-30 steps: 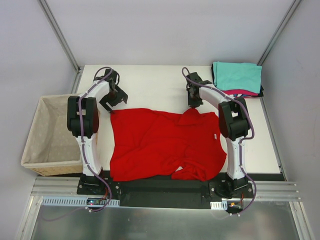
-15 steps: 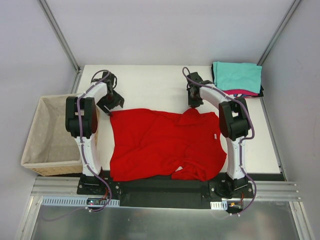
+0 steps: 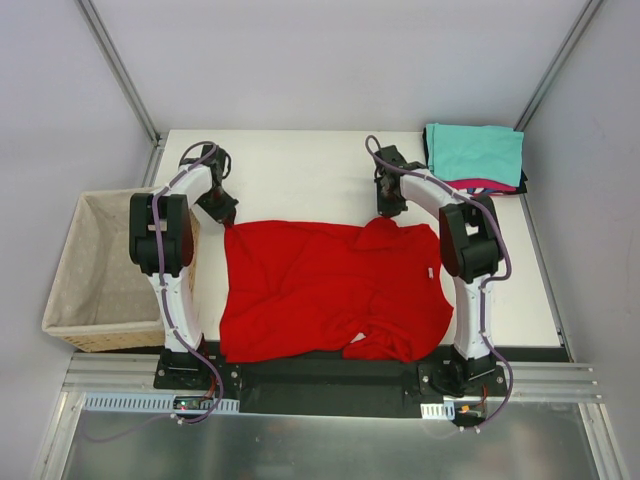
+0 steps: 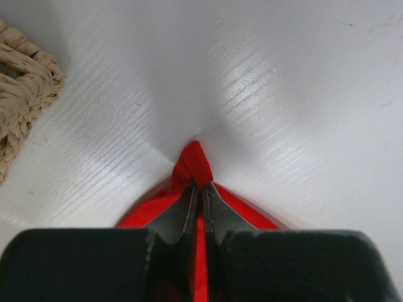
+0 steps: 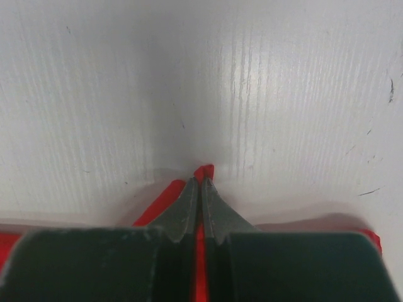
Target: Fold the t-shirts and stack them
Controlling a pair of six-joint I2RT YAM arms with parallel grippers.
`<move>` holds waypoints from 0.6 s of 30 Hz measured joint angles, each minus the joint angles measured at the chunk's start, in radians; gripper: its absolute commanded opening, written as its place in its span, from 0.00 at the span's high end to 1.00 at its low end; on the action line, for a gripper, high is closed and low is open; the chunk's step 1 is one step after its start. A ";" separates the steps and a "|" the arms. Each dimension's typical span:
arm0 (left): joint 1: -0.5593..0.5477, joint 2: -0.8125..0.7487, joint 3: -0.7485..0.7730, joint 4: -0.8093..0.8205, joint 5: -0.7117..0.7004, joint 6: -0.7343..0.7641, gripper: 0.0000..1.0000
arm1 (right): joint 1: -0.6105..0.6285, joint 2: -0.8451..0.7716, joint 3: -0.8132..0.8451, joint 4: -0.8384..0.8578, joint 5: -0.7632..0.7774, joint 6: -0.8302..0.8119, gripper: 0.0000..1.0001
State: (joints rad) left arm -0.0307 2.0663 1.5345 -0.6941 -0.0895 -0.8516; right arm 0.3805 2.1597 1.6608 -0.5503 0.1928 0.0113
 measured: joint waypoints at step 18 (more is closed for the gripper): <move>0.000 -0.146 0.158 -0.024 0.081 0.132 1.00 | -0.005 -0.226 0.188 -0.026 0.084 -0.083 0.99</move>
State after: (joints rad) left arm -0.0307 1.9202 1.6924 -0.7177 -0.0082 -0.7200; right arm 0.3756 1.9335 1.8488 -0.5758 0.2764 -0.0719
